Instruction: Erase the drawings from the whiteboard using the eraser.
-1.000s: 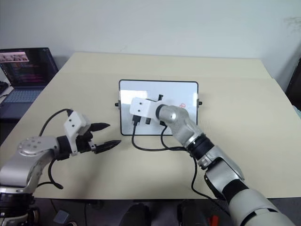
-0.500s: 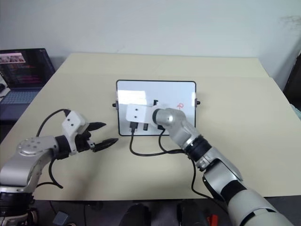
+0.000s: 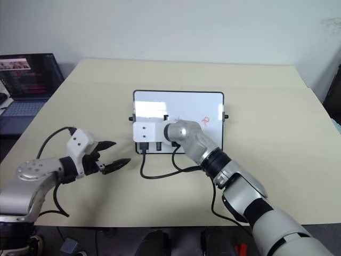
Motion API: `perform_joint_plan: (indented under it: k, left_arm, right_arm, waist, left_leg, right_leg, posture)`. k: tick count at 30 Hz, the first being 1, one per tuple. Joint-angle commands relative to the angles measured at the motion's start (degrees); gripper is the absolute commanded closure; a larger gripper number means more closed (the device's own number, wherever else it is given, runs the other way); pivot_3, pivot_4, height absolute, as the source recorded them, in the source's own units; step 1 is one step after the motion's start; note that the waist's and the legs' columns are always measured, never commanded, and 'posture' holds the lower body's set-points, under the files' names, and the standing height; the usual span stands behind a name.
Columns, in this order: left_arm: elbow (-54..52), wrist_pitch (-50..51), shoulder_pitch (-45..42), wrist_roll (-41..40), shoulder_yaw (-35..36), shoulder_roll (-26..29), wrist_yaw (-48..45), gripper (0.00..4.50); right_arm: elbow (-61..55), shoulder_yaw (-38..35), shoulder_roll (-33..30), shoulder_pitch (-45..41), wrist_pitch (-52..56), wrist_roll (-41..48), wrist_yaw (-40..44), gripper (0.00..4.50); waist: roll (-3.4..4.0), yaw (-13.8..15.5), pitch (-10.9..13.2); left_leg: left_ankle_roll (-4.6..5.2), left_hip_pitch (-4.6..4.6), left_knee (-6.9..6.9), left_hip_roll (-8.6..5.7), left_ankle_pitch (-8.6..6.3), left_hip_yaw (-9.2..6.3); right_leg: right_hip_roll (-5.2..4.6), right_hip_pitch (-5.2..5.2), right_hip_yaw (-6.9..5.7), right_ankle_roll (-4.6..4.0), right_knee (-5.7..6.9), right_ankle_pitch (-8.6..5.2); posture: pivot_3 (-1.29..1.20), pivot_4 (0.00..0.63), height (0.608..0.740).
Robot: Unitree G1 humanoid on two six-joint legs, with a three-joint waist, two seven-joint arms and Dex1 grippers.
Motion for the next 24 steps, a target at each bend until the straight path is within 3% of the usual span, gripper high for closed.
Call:
perform_joint_plan:
  k: [1, 12, 18, 24]
  left_arm:
    - [-2.63, -0.36, -0.28, -0.66, 2.31, 0.83, 0.16, 0.00]
    - [-2.80, -0.29, -0.91, -0.71, 2.05, 0.68, -0.32, 0.00]
    - [-2.53, -0.40, -1.93, -0.98, 1.21, 0.36, -1.14, 0.00]
    - [-2.18, -1.05, -2.30, -1.34, 1.19, 0.74, -3.49, 0.00]
  right_arm:
    - [4.79, -4.69, 1.58, -6.58, -3.49, -1.57, -11.96, 3.49]
    - [6.88, -1.60, 0.05, -4.03, -2.05, -2.59, -0.33, 3.50]
    - [8.88, -4.77, -0.49, -7.25, -2.96, -3.30, -7.91, 3.50]
    - [7.15, -1.93, -2.80, -4.32, -1.46, -3.29, 0.18, 3.50]
  waist:
    - [0.02, -0.04, 0.13]
    - [0.00, 0.03, 0.12]
    - [0.01, 0.15, 0.13]
    - [0.00, 0.21, 0.12]
  left_leg:
    - [0.00, 0.01, 0.01, 0.00, 0.01, 0.01]
    - [0.00, -0.07, -0.04, 0.01, 0.00, 0.03]
    - [0.01, 0.02, 0.02, -0.02, 0.02, 0.01]
    - [0.02, 0.01, 0.01, -0.03, 0.03, 0.02]
  right_leg:
    - [0.00, -0.01, 0.00, 0.00, 0.06, 0.00]
    - [-0.01, -0.02, 0.04, 0.00, -0.15, -0.01]
    - [-0.01, 0.03, -0.03, -0.01, 0.05, 0.00]
    - [-0.01, 0.04, -0.02, -0.01, 0.03, 0.00]
  posture:
    - [0.00, 0.150, 0.740]
    - [0.00, 0.150, 0.740]
    - [0.00, 0.150, 0.740]
    - [0.00, 0.150, 0.740]
